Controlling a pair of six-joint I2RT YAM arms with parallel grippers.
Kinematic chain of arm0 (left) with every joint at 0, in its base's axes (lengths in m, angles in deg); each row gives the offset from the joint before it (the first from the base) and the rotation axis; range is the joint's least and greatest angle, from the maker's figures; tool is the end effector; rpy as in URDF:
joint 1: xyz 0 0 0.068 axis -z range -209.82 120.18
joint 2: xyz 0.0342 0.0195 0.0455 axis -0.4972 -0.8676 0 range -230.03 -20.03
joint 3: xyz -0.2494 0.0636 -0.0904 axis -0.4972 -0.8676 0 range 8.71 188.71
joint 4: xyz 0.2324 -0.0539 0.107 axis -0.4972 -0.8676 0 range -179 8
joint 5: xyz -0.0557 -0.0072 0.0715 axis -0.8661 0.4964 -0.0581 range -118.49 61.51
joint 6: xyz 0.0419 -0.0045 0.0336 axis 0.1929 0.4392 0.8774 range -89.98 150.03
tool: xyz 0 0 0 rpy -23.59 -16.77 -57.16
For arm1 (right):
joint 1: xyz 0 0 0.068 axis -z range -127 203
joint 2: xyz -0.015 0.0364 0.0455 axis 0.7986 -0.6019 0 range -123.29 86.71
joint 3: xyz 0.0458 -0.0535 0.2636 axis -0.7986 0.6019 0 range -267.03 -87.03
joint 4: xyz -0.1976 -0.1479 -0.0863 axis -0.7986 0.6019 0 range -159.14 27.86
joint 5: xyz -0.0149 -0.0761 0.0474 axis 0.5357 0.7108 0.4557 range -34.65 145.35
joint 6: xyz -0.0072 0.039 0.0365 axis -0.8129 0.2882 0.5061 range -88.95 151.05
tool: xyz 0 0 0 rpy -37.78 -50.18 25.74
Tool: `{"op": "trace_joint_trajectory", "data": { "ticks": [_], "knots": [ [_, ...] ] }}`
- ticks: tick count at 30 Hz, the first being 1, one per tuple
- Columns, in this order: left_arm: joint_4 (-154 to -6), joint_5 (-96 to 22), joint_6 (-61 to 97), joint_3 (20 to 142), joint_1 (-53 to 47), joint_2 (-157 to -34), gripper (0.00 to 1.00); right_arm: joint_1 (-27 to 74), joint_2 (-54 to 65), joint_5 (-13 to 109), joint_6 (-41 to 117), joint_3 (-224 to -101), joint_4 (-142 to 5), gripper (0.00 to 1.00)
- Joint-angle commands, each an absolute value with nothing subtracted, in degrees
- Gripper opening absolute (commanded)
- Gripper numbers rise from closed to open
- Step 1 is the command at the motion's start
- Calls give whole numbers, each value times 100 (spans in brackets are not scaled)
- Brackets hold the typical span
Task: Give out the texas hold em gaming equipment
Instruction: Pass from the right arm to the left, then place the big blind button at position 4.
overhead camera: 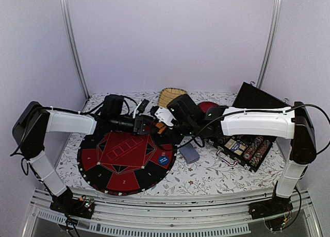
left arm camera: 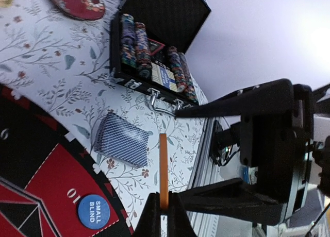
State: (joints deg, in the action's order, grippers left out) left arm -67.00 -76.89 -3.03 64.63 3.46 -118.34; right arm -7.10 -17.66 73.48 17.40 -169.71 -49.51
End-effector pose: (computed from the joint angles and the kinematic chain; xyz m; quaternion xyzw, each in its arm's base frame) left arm 0.2915 -0.2233 0.2091 0.2145 0.7788 -0.5525 0.2052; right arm 0.2172 0.3553 0.2632 -0.4879 0.7588 0.0285 0.4306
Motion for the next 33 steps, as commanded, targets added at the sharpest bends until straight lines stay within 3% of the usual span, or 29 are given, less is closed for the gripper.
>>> {"op": "trace_joint_trajectory", "data": {
  "ticks": [1,6,15,24,33],
  "knots": [
    [-6809,-7085,-1228,5338,-436,-11166,0,-713,-1221,7445,2061,-16732,-4985,73],
    [-7572,-6143,-1615,4060,-1299,-9514,0,-663,-728,7445,2328,-16315,-5065,92],
    [-9680,-5893,-1800,3047,-3762,-7690,0,-227,-320,6927,2689,-15574,-5298,99],
    [-9932,-5766,-1222,2897,-5242,-8177,0,-180,-185,6944,2575,-15311,-5365,100],
    [-9329,-5569,-1102,2876,-5650,-8789,0,-174,-164,6945,2671,-15260,-5346,100]
  ]
}}
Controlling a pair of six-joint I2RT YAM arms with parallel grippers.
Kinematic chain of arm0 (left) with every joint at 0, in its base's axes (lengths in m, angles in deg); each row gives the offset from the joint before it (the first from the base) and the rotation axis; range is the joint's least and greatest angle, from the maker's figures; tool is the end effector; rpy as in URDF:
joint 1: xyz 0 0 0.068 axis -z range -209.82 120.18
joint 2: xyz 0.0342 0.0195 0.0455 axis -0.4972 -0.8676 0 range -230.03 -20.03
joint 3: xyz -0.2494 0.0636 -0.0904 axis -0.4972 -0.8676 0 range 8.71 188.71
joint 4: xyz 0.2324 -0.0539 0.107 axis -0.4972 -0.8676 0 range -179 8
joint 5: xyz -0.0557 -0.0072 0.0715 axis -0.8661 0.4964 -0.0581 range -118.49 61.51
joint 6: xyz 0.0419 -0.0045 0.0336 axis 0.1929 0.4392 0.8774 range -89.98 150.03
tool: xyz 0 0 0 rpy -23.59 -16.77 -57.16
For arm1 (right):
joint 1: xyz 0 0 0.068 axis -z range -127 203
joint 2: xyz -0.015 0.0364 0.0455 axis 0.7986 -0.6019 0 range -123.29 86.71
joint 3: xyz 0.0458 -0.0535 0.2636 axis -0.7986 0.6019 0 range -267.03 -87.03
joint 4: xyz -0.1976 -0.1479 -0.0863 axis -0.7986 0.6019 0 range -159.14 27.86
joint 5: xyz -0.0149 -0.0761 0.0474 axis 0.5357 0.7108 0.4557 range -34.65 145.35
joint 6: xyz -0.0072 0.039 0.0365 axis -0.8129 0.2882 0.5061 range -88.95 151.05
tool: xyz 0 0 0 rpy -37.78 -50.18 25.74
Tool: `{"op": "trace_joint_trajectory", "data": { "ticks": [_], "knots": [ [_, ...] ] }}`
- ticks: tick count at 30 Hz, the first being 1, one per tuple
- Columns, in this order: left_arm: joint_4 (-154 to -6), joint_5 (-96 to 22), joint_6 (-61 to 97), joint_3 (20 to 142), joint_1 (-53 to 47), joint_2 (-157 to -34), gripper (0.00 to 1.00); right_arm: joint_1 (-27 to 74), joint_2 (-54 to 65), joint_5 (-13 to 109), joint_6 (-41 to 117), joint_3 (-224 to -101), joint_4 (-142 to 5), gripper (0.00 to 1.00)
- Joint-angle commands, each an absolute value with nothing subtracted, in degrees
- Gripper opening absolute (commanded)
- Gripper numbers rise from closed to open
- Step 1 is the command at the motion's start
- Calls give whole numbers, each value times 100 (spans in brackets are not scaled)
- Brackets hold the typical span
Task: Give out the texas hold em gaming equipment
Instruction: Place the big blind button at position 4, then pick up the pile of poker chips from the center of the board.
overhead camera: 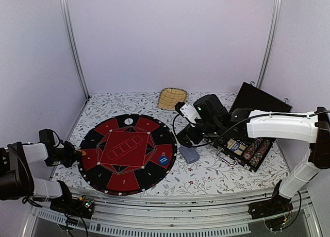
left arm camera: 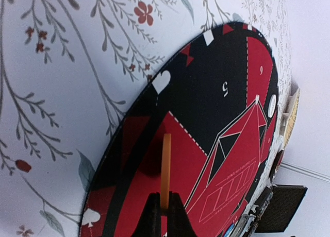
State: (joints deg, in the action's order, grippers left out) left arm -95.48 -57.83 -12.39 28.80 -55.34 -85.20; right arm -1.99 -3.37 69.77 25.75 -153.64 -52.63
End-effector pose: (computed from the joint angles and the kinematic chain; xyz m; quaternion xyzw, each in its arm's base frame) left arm 0.1695 0.0615 0.1325 -0.4634 0.8106 -0.2797 0.2236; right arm 0.2093 0.2832 0.2652 -0.4056 0.8042 0.0730 0.4283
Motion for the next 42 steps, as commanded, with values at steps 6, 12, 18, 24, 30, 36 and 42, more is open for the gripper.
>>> {"op": "trace_joint_trajectory", "data": {
  "ticks": [6,12,18,24,30,36,42],
  "knots": [
    [-9223,-5422,-1016,2797,-5763,-8982,0,-174,-153,6938,2709,-15311,-5256,100],
    [-9441,-5212,-1028,2755,-5791,-8899,24,-176,-126,6959,2761,-15368,-5114,99],
    [-9875,-4814,-1047,2859,-5794,-8503,68,-103,-206,7003,2987,-15587,-4570,99],
    [-10336,-4365,-1040,3357,-5732,-7667,98,533,-602,5995,3762,-15864,-3599,99],
    [-10196,-3011,-670,4216,-4245,-6747,98,564,-1244,5541,4203,-16072,-3149,99],
    [-10152,-2246,219,5454,-2285,-7551,98,570,-1681,5450,4504,-16308,-3124,99],
    [-10145,-1833,1101,6580,-386,-9402,98,568,-1705,5539,4624,-16368,-3174,99]
  ]
}}
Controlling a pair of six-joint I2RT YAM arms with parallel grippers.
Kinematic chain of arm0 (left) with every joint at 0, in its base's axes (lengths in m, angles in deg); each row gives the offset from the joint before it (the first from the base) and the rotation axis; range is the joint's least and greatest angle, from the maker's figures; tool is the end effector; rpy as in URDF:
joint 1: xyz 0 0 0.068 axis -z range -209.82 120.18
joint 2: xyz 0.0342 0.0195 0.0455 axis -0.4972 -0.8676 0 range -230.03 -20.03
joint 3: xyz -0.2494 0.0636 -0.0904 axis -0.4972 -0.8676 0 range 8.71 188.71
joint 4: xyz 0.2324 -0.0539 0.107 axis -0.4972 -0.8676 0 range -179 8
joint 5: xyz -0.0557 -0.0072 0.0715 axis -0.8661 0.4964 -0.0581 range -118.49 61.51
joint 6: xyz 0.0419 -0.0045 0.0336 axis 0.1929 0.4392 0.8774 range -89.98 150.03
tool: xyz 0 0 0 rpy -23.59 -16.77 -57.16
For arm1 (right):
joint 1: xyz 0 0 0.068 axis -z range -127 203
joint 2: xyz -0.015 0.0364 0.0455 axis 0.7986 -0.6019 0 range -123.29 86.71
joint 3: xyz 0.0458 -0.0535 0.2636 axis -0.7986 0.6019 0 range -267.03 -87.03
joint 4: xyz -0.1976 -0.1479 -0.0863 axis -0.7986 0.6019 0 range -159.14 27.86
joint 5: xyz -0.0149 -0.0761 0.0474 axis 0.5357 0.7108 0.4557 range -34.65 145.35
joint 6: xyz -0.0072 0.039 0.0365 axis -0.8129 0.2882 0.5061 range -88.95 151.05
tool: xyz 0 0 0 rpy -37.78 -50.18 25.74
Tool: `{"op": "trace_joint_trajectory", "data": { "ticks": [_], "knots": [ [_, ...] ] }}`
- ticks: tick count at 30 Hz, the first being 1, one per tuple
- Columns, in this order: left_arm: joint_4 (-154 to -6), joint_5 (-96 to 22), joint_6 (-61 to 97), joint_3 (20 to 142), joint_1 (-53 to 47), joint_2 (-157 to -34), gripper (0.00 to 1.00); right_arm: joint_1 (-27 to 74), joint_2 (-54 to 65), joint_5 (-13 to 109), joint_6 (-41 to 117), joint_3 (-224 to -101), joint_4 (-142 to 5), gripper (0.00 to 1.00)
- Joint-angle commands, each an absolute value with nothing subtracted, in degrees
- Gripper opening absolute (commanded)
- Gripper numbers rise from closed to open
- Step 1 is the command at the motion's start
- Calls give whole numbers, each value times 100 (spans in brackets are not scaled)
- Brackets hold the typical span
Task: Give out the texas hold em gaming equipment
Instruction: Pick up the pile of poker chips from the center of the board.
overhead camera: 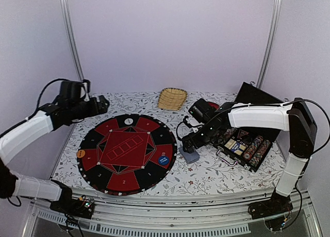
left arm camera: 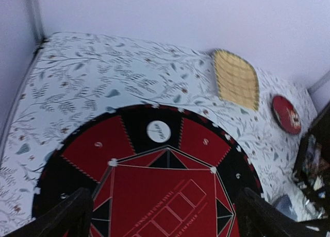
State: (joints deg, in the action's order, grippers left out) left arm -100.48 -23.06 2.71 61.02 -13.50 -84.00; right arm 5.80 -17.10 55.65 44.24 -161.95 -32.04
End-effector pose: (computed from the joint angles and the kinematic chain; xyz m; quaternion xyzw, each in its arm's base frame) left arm 0.2417 -0.0674 0.3051 -0.1065 0.8594 -0.1472 0.4780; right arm 0.2524 0.2721 0.2039 -0.2855 0.9356 0.1023 0.1810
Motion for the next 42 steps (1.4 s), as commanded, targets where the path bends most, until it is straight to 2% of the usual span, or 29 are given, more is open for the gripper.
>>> {"op": "trace_joint_trajectory", "data": {
  "ticks": [1,6,12,20,25,29,35,40,42],
  "knots": [
    [-10143,-1786,1260,6779,-118,-9719,98,568,-1651,5560,4618,-16361,-3186,99],
    [-10264,-2435,1787,7752,597,-11081,98,826,-1242,6018,4126,-16337,-2809,99],
    [-10236,-3003,1747,8102,683,-11843,98,2172,-1047,5949,3223,-16333,-2450,99],
    [-10183,-2903,1932,7824,683,-11851,98,2690,-1823,5607,1701,-16974,-2364,85],
    [-10171,-2821,2080,7735,679,-11801,98,2768,-2296,5170,1280,-17499,-2219,86],
    [-10165,-2806,2154,7760,674,-11829,98,2766,-2796,5350,1175,-17791,-2001,74],
    [-10152,-2800,2209,7745,666,-11822,98,2768,-3055,5331,1110,-17817,-1922,79],
    [-10164,-2736,2220,7746,666,-11853,98,2786,-3178,5546,1134,-17809,-2040,64],
    [-10169,-2722,2220,7752,666,-11852,98,2801,-3214,5640,1138,-17788,-2029,62]
  ]
}}
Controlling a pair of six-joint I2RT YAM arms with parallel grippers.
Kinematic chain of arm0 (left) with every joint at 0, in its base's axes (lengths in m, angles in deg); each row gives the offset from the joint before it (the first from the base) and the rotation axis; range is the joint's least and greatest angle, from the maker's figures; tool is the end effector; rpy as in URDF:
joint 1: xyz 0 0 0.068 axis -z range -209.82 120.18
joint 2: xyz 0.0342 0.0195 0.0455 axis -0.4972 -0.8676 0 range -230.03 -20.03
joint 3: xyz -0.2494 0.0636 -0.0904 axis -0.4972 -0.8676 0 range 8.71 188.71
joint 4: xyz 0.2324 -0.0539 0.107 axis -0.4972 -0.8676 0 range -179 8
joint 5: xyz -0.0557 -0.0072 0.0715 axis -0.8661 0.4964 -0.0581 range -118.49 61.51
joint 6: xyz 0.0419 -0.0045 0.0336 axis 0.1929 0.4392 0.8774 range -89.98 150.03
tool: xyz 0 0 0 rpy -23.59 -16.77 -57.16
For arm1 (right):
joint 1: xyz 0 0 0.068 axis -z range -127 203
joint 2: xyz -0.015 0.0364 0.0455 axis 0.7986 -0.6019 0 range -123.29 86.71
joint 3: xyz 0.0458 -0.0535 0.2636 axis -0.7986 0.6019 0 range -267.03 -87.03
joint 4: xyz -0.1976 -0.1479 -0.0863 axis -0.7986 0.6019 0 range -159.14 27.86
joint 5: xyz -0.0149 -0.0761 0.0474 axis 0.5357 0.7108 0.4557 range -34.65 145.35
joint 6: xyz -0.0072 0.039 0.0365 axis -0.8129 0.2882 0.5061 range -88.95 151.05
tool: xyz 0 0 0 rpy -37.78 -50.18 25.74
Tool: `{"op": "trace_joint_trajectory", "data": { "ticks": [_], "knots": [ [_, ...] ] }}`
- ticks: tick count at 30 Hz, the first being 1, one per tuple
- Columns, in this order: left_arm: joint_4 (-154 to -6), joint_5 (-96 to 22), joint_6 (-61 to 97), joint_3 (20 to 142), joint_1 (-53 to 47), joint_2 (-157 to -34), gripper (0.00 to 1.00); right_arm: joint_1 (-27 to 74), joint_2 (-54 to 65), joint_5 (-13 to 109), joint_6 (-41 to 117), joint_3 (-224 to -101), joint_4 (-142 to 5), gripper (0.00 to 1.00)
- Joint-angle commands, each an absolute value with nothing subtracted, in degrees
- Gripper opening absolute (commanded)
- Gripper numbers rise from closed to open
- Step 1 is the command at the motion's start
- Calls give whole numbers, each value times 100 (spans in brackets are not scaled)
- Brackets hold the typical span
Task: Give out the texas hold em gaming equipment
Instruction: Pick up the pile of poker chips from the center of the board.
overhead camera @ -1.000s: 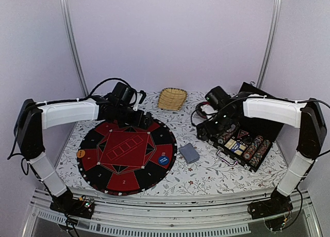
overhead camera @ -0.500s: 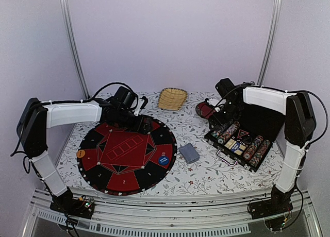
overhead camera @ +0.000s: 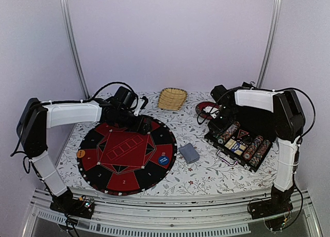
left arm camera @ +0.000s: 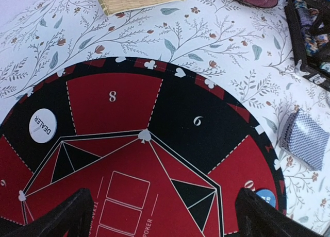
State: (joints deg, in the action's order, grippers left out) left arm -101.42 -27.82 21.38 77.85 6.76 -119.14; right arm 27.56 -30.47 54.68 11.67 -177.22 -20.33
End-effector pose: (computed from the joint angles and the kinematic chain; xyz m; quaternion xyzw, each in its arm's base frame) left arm 0.3017 -0.2234 0.2207 0.2244 0.9106 -0.1284 0.3225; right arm 0.3728 0.1777 0.1844 -0.3789 0.9171 0.0123 0.1230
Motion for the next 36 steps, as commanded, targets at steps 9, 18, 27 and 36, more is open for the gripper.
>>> {"op": "trace_joint_trajectory", "data": {
  "ticks": [9,18,27,36],
  "knots": [
    [-10183,-2603,2243,7756,666,-11861,98,2983,-3192,6231,1363,-17845,-2079,51],
    [-10203,-2531,2264,7769,666,-11875,98,2984,-3088,6456,1479,-17905,-2018,50],
    [-10210,-2562,2264,7783,662,-11926,98,2774,-2919,6594,1565,-17826,-2036,51],
    [-10231,-2650,2264,7789,657,-11936,98,2451,-2666,6564,1391,-17608,-2314,54]
  ]
}}
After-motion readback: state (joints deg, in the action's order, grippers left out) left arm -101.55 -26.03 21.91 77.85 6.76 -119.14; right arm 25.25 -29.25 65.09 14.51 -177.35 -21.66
